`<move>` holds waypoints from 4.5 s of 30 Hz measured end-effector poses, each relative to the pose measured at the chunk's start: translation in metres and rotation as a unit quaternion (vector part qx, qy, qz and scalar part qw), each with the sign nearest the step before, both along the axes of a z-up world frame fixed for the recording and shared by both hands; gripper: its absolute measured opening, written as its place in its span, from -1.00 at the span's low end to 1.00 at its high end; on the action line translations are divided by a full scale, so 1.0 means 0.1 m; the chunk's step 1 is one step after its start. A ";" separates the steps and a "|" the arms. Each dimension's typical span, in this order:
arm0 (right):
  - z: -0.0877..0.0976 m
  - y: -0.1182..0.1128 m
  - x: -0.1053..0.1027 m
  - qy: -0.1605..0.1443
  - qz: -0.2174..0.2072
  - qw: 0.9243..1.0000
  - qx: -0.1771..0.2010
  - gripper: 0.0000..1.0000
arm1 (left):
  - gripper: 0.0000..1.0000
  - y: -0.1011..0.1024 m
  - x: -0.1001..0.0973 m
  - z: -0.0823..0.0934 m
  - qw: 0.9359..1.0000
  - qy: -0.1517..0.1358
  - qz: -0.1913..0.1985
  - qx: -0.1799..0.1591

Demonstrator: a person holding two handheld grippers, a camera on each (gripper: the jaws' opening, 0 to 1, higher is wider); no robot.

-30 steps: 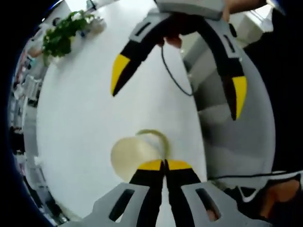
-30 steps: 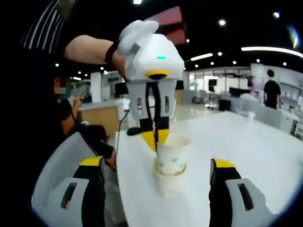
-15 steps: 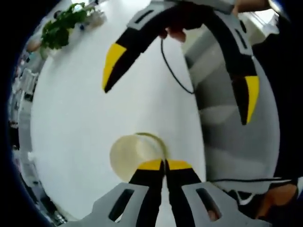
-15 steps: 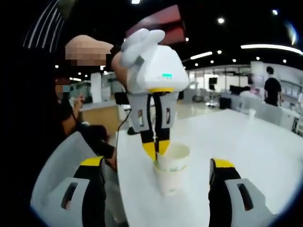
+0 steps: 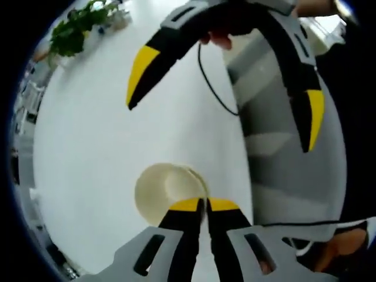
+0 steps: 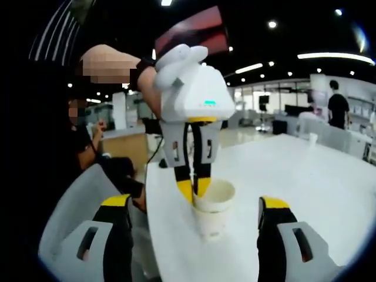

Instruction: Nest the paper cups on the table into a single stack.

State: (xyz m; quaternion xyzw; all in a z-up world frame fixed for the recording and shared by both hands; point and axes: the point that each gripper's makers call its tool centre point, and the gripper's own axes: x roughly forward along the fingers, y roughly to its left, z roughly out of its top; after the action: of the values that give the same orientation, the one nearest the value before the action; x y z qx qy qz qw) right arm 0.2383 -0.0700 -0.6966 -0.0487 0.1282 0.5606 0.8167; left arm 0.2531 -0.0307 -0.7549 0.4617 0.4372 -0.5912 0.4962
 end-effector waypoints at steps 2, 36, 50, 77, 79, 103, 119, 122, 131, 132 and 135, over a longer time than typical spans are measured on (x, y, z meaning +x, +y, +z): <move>0.01 0.00 0.00 0.000 -0.001 1.000 0.000 0.72 | -0.96 0.01 0.00 0.01 1.000 0.004 0.004 0.000; -0.09 0.08 0.09 0.009 0.005 1.000 -0.015 0.91 | 0.39 0.09 0.03 0.20 0.991 0.005 0.086 -0.106; -0.26 0.01 0.20 0.008 0.005 0.999 -0.053 0.77 | 0.57 0.37 0.18 0.13 0.968 -0.024 0.189 -0.162; -0.84 0.21 0.38 0.035 0.045 0.993 -0.106 0.44 | 0.28 0.30 0.32 -0.19 0.908 -0.020 0.261 -0.328; -0.85 0.26 0.39 0.030 0.052 0.992 -0.110 0.42 | 0.20 0.31 0.32 -0.22 0.911 -0.024 0.247 -0.330; -0.93 0.43 0.49 0.023 0.104 0.988 -0.110 -0.12 | -0.05 0.19 0.40 -0.25 0.907 -0.024 0.176 -0.381; -0.94 0.42 0.51 0.030 0.102 0.989 -0.105 -0.20 | -0.19 0.11 0.40 -0.22 0.901 -0.014 0.172 -0.398; -0.92 0.42 0.54 0.027 0.101 0.989 -0.108 -0.21 | -0.19 0.10 0.42 -0.19 0.902 -0.020 0.163 -0.400; -0.89 0.37 0.77 0.023 0.094 0.989 -0.113 -0.21 | -0.19 0.06 0.63 -0.17 0.900 -0.023 0.165 -0.402; -0.89 0.37 0.78 0.023 0.094 0.989 -0.114 -0.21 | -0.19 0.05 0.65 -0.17 0.900 -0.023 0.165 -0.402; -0.89 0.36 0.88 0.023 0.090 0.989 -0.117 -0.21 | -0.19 0.02 0.76 -0.17 0.901 -0.024 0.166 -0.400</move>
State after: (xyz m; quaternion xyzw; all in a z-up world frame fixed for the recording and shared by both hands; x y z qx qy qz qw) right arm 0.3260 -0.0345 -0.7853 -0.1427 0.2070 0.6135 0.7486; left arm 0.3294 -0.0284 -0.7714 0.1599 0.2222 -0.6141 0.7402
